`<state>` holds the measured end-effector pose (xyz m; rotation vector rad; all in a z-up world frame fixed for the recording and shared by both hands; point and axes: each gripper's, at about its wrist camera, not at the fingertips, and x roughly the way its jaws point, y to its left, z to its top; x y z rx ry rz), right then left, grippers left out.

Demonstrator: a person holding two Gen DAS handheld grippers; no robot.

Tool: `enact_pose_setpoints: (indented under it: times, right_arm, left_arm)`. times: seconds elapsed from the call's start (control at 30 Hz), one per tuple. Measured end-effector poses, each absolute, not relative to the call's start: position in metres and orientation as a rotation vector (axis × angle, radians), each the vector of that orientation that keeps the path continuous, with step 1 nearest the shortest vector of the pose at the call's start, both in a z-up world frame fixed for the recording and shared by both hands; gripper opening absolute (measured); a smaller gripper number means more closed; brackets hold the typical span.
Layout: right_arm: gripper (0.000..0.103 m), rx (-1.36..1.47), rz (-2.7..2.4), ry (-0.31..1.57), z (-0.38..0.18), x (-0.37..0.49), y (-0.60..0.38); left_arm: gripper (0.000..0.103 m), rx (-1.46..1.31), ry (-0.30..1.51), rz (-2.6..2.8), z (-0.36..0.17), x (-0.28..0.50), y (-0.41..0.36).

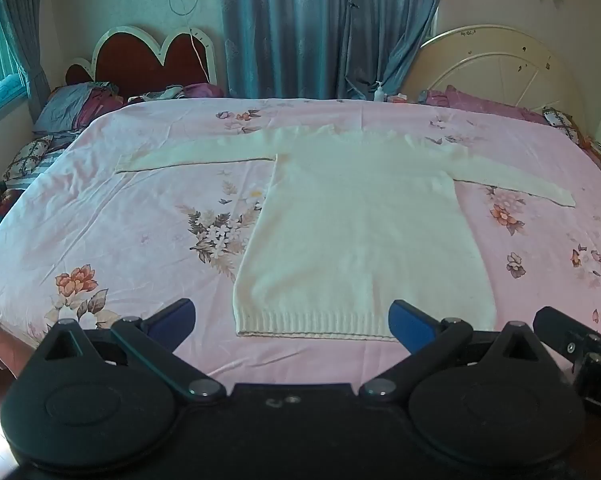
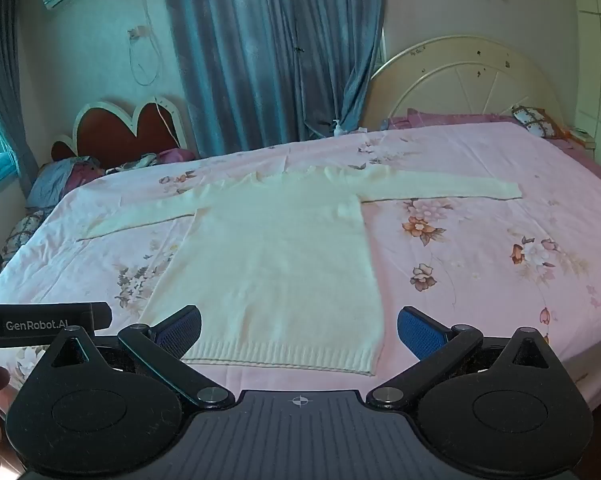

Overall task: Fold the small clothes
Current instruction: 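Move both tools over the spread cream sweater toward its sleeve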

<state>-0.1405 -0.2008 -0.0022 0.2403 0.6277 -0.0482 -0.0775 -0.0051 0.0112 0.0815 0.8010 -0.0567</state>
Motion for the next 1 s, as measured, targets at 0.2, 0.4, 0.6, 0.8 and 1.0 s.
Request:
enact_pose_setpoints:
  times: [0.2, 0.4, 0.6, 0.8, 1.0]
  right_arm:
    - [0.103, 0.238, -0.053, 0.63, -0.004, -0.136, -0.2]
    - [0.103, 0.241, -0.056, 0.629, -0.009, -0.138, -0.205]
    - [0.103, 0.249, -0.056, 0.624, -0.006, -0.133, -0.207]
    - [0.103, 0.26, -0.057, 0.611, -0.009, -0.131, -0.205]
    - [0.103, 0.265, -0.056, 0.618, -0.01, -0.129, -0.207]
  left_arm:
    - [0.102, 0.083, 0.804, -0.057, 0.012, -0.076, -0.005]
    - [0.102, 0.082, 0.805, -0.054, 0.012, -0.075, -0.007]
    - [0.102, 0.085, 0.807, -0.049, 0.011, -0.072, -0.008]
    - [0.102, 0.089, 0.812, -0.05, 0.009, -0.067, -0.01]
    - [0.102, 0.09, 0.816, -0.051, 0.007, -0.065, -0.009]
